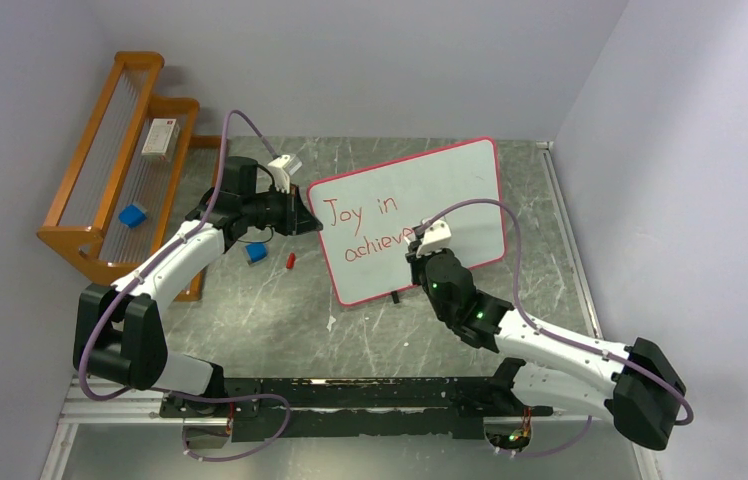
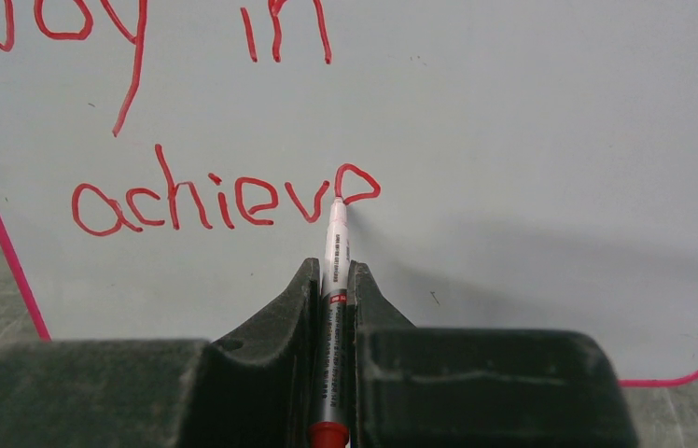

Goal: Write a sentence on the whiteboard

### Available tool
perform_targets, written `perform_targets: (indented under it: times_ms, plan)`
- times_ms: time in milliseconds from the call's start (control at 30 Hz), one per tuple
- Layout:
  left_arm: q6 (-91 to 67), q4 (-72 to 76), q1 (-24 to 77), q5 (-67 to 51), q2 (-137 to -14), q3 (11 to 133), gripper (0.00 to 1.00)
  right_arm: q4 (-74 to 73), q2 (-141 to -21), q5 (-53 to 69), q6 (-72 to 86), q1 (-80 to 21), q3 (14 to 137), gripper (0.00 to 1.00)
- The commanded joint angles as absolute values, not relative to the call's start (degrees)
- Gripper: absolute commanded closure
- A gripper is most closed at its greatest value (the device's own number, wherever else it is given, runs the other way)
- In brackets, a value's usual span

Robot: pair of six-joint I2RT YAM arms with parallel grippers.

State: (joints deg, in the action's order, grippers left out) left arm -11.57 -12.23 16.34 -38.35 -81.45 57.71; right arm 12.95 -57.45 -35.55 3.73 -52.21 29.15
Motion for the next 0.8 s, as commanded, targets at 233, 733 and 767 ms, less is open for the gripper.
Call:
perform_targets:
  times_ms: [233,733,767]
  plan:
    - [-7.90,-14.04,15.55,-31.11,-83.12,57.28,0.95,8.99,-55.64,-38.88,5.80,-51.77,27.62,1.00]
    - [-7.72,-14.22,15.51,-31.02,-83.12,57.30,0.95,11.64,-55.22,-41.44,5.10,-51.75,27.13,1.00]
    - [-7.69,-14.22,15.55,-31.02,-83.14,57.23,0.95,11.75,-55.01,-41.35,5.05,-51.76,27.13,1.00]
